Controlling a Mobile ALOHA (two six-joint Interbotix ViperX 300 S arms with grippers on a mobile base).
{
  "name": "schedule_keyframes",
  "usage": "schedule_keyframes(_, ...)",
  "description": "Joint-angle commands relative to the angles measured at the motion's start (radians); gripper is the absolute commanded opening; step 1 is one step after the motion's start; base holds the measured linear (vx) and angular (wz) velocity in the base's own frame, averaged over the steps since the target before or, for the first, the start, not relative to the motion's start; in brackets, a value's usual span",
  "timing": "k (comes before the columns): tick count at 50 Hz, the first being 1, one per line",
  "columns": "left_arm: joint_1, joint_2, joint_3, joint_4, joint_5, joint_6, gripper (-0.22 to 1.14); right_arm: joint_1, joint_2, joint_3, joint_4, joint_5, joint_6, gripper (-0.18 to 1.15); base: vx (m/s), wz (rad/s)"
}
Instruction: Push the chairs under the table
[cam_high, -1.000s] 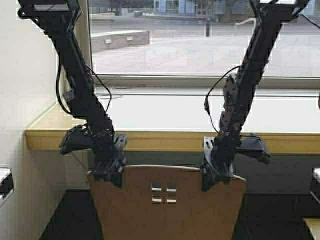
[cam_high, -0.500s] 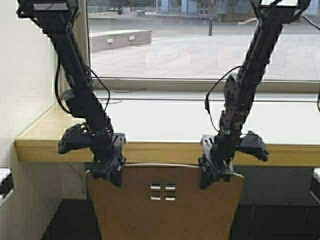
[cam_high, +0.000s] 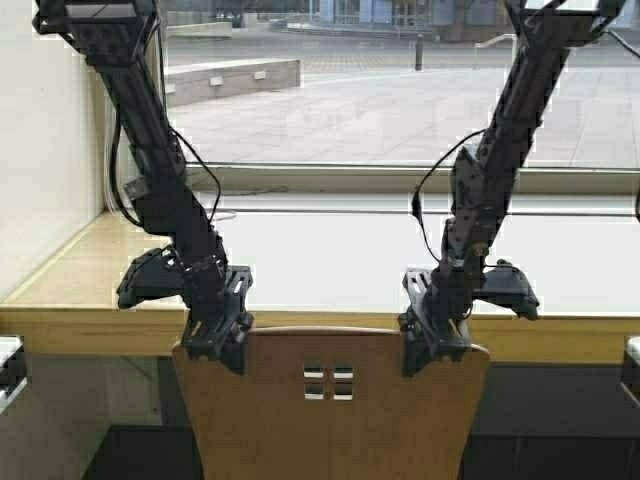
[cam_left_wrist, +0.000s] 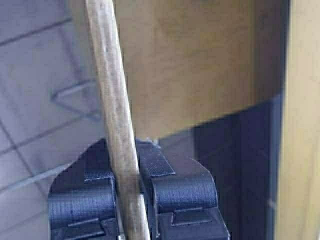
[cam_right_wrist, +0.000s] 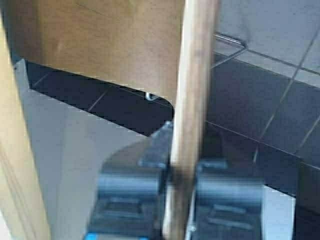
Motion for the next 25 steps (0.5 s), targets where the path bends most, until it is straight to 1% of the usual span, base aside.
schedule_keyframes(1,0.005,-0.002,-0.023,0.014,-0.018,0.015,0.03,0.008,0.002,-0.005,-0.02,-0.003,-0.046,0.04,0.25,0.08)
schedule_keyframes(13,0.005,-0.012,0.003,0.015,-0.012,0.015,0.03,-0.002,-0.002,0.02,-0.051,0.003,-0.049,0.04,0.23,0.06)
schedule_keyframes(25,0.005,-0.017,0.008,0.015,-0.011,0.015,0.04,0.0,0.003,-0.012,-0.074,0.003,-0.051,0.04,0.13,-0.02)
